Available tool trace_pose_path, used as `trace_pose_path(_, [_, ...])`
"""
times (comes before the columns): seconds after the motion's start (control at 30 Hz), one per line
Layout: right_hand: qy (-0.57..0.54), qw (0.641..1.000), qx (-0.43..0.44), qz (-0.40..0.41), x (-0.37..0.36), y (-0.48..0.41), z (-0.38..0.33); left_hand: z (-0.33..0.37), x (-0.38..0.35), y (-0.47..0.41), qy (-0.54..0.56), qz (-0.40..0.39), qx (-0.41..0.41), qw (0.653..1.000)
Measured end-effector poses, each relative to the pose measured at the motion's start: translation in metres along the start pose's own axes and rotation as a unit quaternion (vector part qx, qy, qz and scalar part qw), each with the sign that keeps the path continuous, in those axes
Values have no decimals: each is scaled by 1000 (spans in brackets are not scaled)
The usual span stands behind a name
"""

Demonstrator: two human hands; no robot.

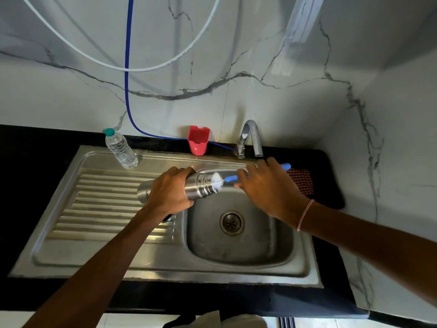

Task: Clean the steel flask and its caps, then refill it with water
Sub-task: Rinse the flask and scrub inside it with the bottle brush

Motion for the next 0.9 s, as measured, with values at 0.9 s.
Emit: trace_pose_path(0.9, [-327, 923, 37, -202, -19, -1, 10, -21, 3, 13, -22, -30, 39, 999])
Point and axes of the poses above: each hand's wrist, its own y-axis away from the middle knuckle, its own x-axis out of the back of the hand, z = x × y, the point moved 5 cm from there along -y, towards the middle knuckle, and after that the axes turned 5 degrees about y, right-handed, at the moved point
